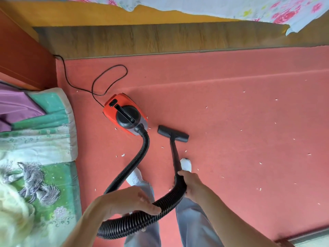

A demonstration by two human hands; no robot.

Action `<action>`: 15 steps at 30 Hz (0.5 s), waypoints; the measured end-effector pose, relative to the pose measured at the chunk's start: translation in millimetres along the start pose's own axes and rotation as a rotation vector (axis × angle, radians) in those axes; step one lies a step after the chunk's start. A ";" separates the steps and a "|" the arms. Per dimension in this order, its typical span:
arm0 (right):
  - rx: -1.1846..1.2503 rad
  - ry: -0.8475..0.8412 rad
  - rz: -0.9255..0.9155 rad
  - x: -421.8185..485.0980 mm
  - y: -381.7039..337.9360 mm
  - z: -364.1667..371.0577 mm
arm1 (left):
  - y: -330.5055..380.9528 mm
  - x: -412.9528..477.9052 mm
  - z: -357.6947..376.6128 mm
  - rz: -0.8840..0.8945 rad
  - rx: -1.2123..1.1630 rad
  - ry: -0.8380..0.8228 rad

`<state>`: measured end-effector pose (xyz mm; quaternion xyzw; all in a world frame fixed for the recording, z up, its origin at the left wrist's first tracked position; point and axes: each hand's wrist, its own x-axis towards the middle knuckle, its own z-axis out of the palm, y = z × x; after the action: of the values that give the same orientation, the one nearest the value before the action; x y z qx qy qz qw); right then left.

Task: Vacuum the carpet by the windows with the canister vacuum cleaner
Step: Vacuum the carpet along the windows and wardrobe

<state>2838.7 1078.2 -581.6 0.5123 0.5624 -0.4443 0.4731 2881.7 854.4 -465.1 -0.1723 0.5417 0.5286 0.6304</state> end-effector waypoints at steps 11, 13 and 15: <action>0.119 0.010 0.087 -39.5 22.7 16.9 | -4.8 -42.3 4.7 0.030 0.140 0.042; 0.169 0.005 0.069 -41.7 27.8 22.4 | -13.4 -46.7 2.2 0.027 0.186 0.071; 0.237 0.013 0.040 -44.4 34.2 28.3 | -22.4 -50.7 0.1 0.040 0.261 0.122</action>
<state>2876.2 1046.1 -542.7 0.5786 0.4987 -0.4947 0.4145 2908.3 821.5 -429.2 -0.1098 0.6463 0.4548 0.6029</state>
